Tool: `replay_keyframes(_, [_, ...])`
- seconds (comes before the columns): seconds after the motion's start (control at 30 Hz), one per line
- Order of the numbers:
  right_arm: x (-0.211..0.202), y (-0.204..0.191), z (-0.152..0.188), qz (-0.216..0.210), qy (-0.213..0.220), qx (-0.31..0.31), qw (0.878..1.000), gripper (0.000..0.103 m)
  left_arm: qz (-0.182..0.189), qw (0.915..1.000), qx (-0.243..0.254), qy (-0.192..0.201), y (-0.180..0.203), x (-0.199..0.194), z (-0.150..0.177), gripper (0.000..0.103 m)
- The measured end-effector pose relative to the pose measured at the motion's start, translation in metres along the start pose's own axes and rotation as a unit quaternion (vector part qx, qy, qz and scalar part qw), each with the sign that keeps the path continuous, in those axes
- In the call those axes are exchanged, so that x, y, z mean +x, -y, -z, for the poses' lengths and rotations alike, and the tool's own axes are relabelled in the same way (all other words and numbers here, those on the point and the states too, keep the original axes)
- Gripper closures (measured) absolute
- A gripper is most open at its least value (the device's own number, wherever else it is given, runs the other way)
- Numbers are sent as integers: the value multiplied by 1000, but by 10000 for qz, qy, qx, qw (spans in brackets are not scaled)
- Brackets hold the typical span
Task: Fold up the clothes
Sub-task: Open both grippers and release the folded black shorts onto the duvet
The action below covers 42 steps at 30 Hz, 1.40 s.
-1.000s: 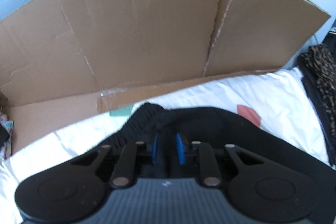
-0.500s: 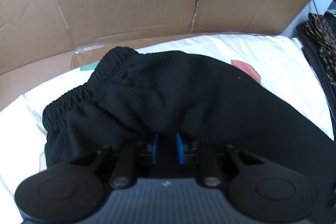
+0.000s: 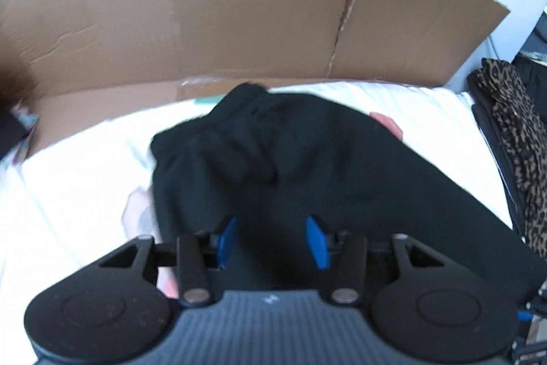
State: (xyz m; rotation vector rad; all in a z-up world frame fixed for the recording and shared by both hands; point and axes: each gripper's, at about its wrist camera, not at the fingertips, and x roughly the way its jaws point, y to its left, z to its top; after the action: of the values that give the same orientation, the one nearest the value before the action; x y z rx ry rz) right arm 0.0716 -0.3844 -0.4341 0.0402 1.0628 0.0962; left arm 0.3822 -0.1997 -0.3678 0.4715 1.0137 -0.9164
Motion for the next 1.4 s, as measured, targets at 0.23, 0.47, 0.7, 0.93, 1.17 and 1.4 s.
replay_keyframes(0.23, [-13,3,19,99,-184,-174,9996,64,-106,9989,-464,31,-20,-40,65,52])
replay_keyframes(0.47, [-20,2,29,253,-319,-155,9991,64,-190,9979,-612,48,-10,-61,118,50])
replay_keyframes(0.7, [-24,4,33,352,-492,40,9982,65,-53,9970,-768,-101,1,-80,152,46])
replay_keyframes(0.93, [-41,5,21,419,-510,312,9973,65,-63,9942,-1067,-64,0,-100,177,46])
replay_keyframes(1.17, [-63,-3,20,316,-307,378,9983,65,40,9933,-1148,86,1,-106,191,44])
replay_keyframes(1.4, [-60,-22,1,9,-178,250,9995,65,357,9911,-1283,-47,3,-99,209,50])
